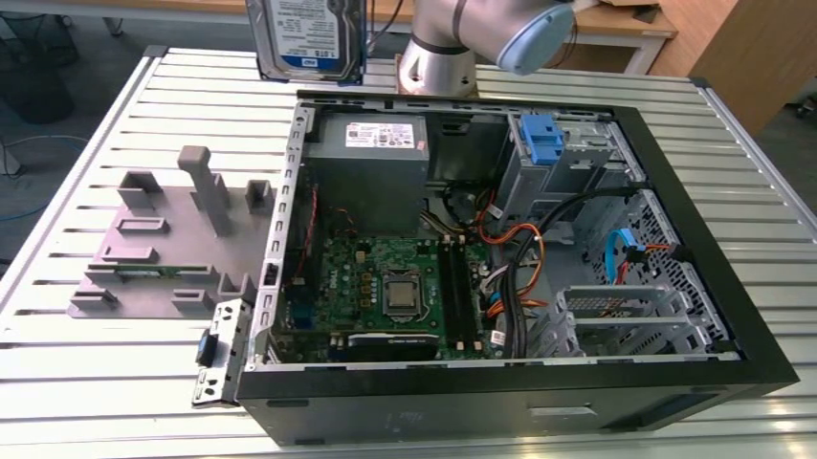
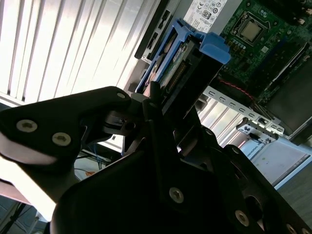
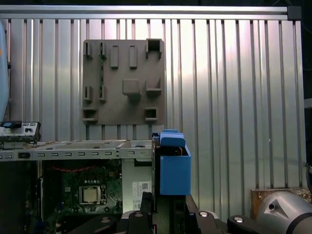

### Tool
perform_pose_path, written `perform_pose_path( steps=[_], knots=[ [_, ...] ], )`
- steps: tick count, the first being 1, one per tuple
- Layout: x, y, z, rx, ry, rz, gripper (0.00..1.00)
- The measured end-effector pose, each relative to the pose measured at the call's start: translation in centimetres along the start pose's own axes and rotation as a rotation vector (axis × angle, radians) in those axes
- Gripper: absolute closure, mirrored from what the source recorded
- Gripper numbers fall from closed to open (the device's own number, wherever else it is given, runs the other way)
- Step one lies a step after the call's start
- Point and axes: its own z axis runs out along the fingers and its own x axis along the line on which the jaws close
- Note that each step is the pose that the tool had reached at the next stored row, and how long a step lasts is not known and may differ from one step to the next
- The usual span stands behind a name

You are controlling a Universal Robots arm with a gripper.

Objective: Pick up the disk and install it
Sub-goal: 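Pick up the disk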

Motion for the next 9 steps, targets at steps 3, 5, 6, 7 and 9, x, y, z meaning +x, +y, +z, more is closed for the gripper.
perform_pose_path(
  steps=[3, 5, 6, 7, 9],
  knots=[
    [-0.01, -0.21, -0.01, -0.0001, 0.0, 0.0, 0.65],
    [-0.01, -0.31, -0.01, -0.0001, 0.0, 0.0, 0.65],
    [-0.01, -0.35, -0.01, 0.0, 0.0, 0.0, 0.65],
    [-0.01, -0.4, -0.01, 0.0, 0.0, 0.0, 0.65],
    [-0.02, -0.49, -0.01, 0.0, 0.0001, 0.0, 0.65]
  ],
)
